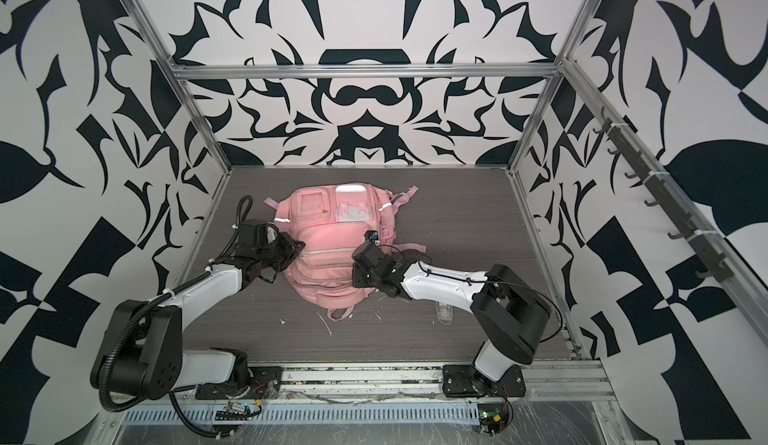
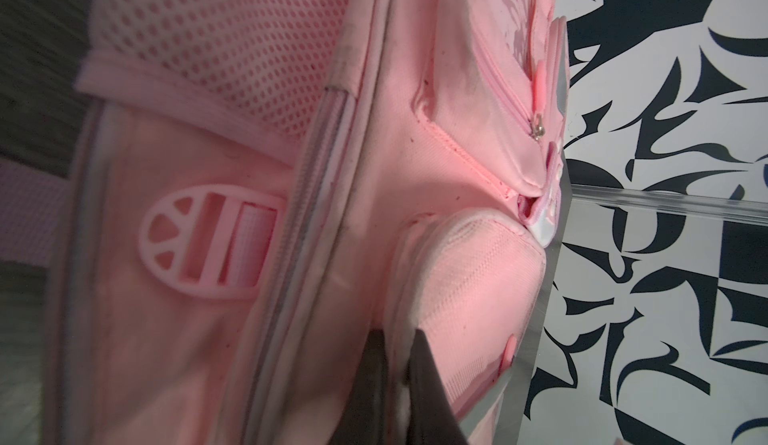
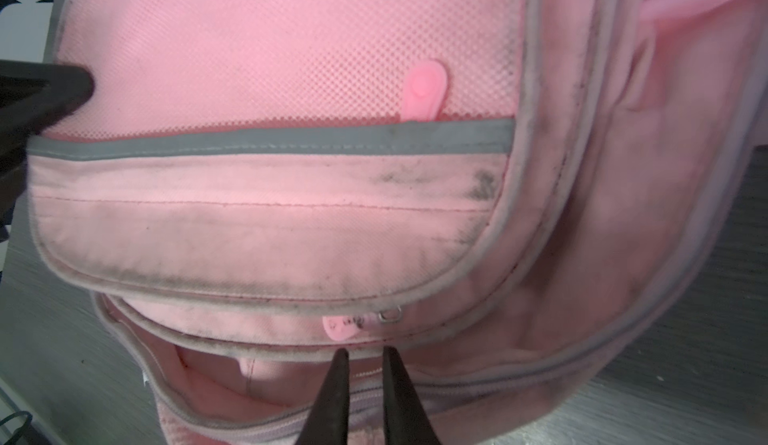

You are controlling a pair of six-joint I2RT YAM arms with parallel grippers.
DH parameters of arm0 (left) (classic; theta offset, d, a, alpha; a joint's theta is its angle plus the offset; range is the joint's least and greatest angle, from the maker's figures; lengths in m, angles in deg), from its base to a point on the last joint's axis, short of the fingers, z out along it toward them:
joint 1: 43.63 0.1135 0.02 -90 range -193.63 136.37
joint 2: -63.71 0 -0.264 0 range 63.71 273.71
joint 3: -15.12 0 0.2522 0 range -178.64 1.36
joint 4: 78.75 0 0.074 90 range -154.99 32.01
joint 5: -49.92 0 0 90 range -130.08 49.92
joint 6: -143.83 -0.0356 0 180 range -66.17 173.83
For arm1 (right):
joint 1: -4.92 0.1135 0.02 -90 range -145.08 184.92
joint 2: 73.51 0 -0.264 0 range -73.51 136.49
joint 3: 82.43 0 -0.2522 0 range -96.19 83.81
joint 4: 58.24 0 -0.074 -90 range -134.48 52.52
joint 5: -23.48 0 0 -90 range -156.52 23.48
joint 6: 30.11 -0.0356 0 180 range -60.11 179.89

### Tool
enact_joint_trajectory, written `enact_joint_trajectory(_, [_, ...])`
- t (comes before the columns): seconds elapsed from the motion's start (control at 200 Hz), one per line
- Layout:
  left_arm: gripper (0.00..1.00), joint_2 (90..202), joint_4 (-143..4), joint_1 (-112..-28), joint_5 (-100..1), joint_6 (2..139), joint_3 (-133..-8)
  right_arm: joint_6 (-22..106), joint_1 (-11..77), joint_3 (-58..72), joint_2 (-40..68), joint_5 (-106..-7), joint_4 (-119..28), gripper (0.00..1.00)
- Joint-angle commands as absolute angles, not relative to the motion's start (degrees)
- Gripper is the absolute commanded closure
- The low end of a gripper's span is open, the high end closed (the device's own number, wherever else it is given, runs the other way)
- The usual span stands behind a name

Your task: Pack the student bag

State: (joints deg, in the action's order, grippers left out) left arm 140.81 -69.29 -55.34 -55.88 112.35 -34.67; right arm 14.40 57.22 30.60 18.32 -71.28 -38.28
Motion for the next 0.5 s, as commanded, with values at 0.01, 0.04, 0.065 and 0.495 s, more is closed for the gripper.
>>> enact_joint_trajectory(0.01, [1.00, 141.0, -68.9, -55.9, -57.7, 112.9, -36.0, 14.5, 57.6, 31.8, 16.5, -72.5, -38.3, 0.80])
enact_joint_trajectory(0.04, [1.00, 140.9, -68.9, -55.9, -57.7, 113.0, -35.9, 14.5, 57.6, 31.9, 16.6, -72.4, -38.9, 0.77])
enact_joint_trajectory(0.065, [1.00, 140.9, -68.9, -55.9, -57.7, 112.9, -36.0, 14.4, 57.6, 31.9, 16.9, -72.1, -39.5, 0.73])
enact_joint_trajectory(0.495, [1.00, 140.3, -68.7, -56.0, -57.8, 112.8, -35.7, 12.9, 57.6, 29.0, 22.5, -70.8, -46.6, 0.60])
